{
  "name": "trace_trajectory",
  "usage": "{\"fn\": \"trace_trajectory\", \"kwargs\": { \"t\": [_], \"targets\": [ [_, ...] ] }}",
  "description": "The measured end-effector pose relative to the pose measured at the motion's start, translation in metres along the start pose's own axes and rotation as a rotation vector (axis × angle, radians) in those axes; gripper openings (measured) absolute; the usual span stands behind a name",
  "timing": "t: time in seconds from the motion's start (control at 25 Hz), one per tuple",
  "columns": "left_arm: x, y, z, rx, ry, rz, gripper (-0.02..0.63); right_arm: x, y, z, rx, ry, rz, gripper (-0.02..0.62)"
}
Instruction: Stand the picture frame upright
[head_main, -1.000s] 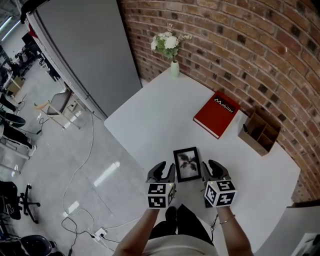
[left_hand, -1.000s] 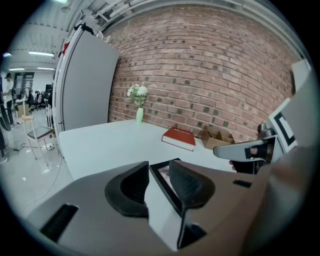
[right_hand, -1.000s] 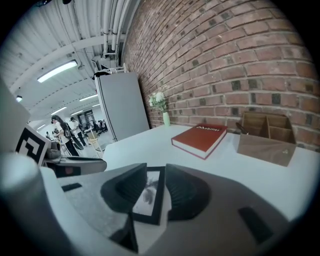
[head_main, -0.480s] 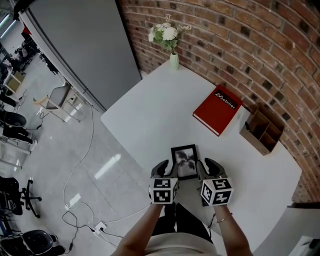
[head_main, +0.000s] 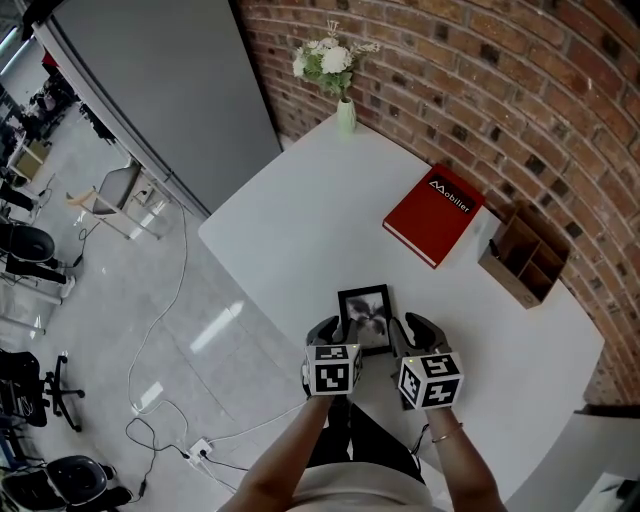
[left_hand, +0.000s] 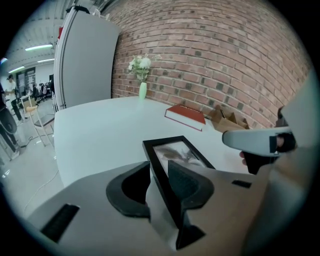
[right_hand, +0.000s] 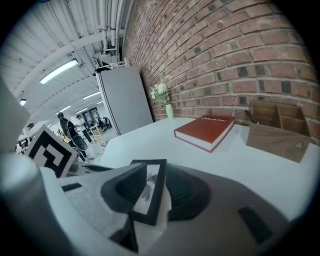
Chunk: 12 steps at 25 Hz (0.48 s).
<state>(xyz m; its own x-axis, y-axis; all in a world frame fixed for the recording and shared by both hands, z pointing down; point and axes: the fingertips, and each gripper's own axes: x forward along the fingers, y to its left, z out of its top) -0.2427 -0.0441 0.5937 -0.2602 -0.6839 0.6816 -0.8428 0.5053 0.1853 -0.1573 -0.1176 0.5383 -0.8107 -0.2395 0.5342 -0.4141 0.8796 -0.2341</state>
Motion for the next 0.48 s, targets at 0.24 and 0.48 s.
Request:
{"fn": "trace_trajectory", "kwargs": {
  "t": [0.24,0.48],
  "targets": [
    [0.005,-0.001,-0.008,-0.015,0.044,0.006,0.103,0.002,0.000,-0.004,-0.019,0.014,0.007,0.105],
    [0.004,-0.001,-0.006,-0.030,0.040,0.008,0.095,0.010,0.002,-0.012,-0.041,0.055,0.014,0.106]
  ]
}}
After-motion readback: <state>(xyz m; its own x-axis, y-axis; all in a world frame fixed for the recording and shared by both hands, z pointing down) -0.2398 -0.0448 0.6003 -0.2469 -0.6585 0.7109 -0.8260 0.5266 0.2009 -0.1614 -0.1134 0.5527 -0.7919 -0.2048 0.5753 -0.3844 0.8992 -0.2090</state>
